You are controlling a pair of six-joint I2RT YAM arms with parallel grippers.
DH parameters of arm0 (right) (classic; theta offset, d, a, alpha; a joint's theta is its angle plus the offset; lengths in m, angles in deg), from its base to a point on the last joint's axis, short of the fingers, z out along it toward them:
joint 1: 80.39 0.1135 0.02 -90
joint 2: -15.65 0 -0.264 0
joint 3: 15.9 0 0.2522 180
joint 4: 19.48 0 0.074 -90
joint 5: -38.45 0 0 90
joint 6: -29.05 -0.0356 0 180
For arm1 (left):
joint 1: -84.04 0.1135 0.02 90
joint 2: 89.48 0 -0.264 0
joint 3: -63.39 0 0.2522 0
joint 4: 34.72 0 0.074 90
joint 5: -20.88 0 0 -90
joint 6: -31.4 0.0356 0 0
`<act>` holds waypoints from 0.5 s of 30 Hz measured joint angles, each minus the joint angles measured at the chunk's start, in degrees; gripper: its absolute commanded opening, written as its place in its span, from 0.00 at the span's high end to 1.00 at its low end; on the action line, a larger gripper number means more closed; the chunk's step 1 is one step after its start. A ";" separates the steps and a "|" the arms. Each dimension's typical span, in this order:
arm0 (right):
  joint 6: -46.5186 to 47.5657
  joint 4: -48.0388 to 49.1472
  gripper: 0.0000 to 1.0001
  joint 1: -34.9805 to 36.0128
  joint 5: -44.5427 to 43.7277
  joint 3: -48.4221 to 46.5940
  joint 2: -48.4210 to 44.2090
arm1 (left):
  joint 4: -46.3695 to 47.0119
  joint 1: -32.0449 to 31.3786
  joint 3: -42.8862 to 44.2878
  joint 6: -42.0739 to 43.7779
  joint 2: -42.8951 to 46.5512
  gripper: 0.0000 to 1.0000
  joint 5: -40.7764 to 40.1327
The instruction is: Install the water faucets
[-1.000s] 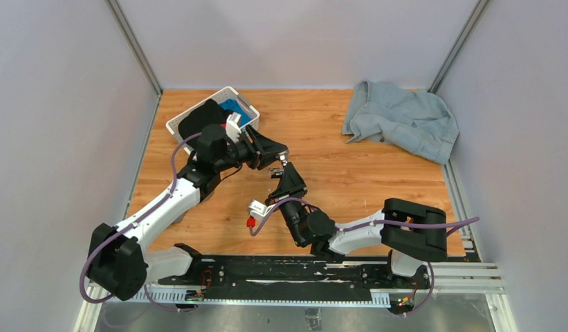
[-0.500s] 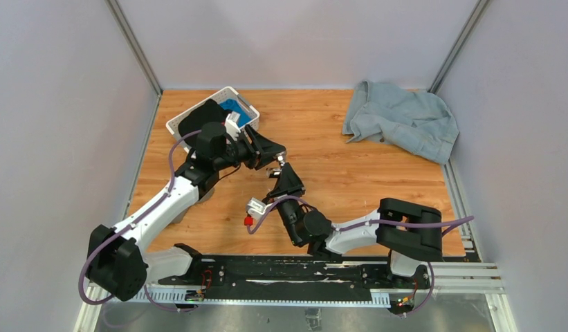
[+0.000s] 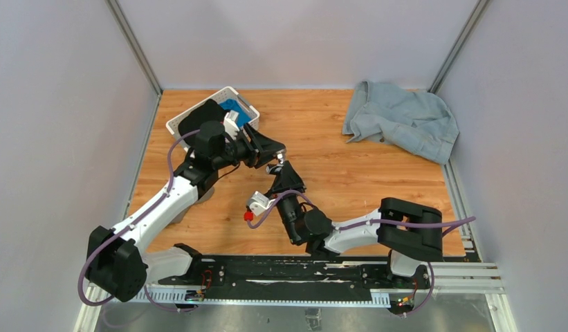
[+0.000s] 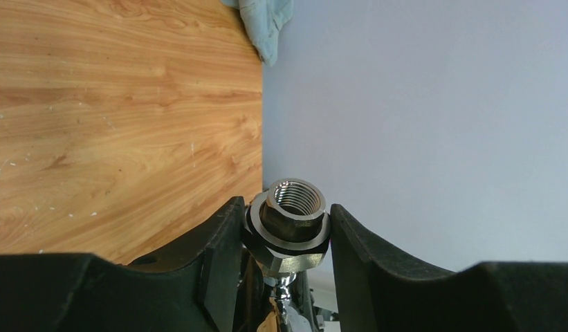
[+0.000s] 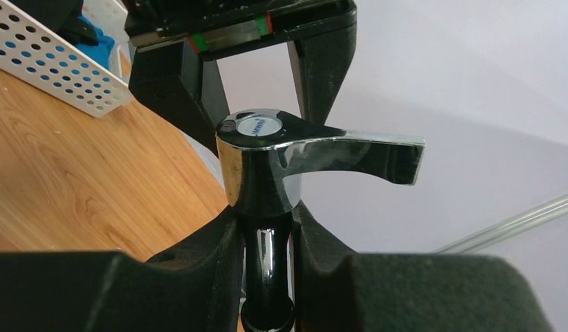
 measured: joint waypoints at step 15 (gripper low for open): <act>-17.81 1.29 1.00 -0.79 0.07 -0.37 -2.51 | 1.95 0.07 -0.11 -2.86 1.20 1.00 -0.52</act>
